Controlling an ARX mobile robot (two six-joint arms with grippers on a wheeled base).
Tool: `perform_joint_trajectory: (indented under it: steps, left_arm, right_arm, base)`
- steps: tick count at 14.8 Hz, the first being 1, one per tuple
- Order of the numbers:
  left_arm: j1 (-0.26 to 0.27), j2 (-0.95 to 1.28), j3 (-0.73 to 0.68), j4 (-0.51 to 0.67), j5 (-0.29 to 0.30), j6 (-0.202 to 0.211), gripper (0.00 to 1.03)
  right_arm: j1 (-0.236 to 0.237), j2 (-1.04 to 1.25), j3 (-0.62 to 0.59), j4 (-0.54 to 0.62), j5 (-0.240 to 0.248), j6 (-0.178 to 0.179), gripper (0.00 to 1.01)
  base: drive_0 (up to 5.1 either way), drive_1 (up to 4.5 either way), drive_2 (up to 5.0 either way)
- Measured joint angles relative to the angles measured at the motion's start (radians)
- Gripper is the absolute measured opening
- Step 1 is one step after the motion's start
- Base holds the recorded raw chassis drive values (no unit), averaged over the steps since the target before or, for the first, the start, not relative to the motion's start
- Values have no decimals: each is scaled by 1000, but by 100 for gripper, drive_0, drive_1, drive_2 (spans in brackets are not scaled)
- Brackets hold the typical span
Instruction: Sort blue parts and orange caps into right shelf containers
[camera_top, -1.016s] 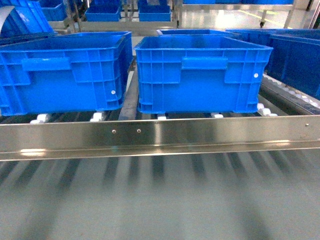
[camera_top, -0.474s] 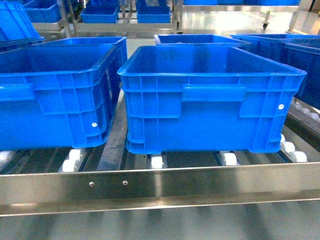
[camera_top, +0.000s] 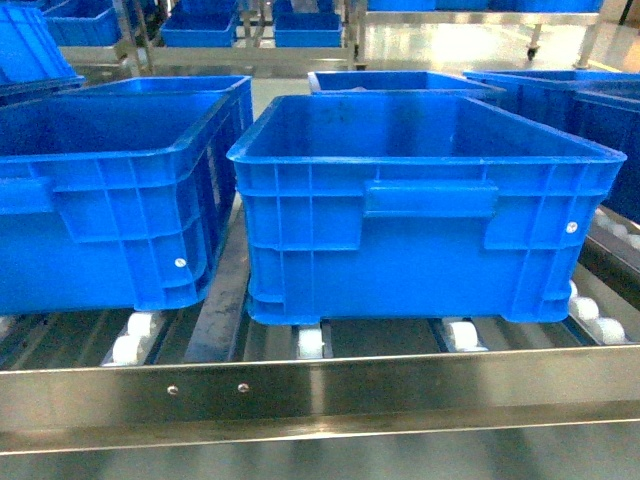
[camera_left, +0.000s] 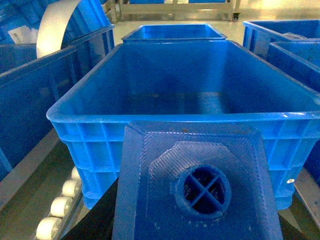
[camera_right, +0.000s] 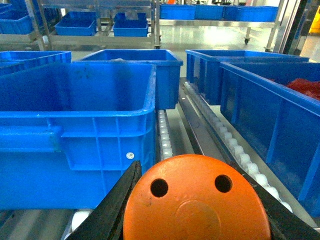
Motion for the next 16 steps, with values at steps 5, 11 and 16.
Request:
perform_joint_trajectory:
  steps: [5, 11, 16]
  left_arm:
    - [0, 0, 0, 0, 0, 0, 45]
    - [0, 0, 0, 0, 0, 0, 45]
    - [0, 0, 0, 0, 0, 0, 45]
  right_arm:
    - [0, 0, 0, 0, 0, 0, 43]
    - [0, 0, 0, 0, 0, 0, 43]
    - [0, 0, 0, 0, 0, 0, 43]
  base:
    - [0, 0, 0]
    - [0, 0, 0]
    - [0, 0, 0]
